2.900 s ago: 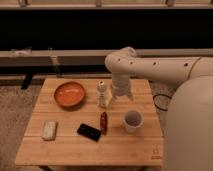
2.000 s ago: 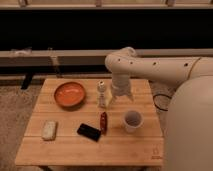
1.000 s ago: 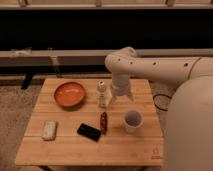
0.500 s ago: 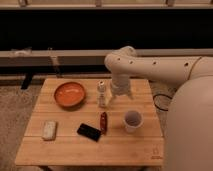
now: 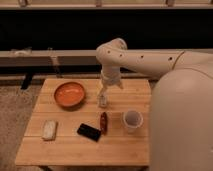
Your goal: Knock the bottle over
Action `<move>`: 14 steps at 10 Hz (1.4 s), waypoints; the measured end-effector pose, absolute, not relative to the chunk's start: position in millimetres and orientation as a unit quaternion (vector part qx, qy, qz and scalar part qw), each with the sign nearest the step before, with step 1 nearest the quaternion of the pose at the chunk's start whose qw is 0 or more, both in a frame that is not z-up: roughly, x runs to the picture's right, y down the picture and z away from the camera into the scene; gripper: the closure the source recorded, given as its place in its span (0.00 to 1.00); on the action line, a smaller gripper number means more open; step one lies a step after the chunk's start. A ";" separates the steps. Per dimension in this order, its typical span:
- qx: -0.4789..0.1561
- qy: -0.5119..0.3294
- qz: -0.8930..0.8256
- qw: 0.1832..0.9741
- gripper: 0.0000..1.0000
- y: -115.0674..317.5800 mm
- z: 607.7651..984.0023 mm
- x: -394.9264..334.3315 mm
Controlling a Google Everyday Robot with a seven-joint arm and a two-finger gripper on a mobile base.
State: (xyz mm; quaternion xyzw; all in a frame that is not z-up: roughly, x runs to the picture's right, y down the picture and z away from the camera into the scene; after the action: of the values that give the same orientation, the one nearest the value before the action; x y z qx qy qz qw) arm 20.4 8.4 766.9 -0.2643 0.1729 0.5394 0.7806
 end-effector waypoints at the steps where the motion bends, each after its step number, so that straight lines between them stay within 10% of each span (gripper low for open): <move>1: -0.264 0.166 0.535 0.785 0.20 4.8 770.4 13.5; 14: -0.262 0.120 0.482 0.827 0.20 -26.0 821.1 -31.2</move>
State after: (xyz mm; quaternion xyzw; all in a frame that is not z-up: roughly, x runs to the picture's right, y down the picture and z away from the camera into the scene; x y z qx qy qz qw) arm -31.2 -26.0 821.1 -0.2617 0.1204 0.4823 0.8273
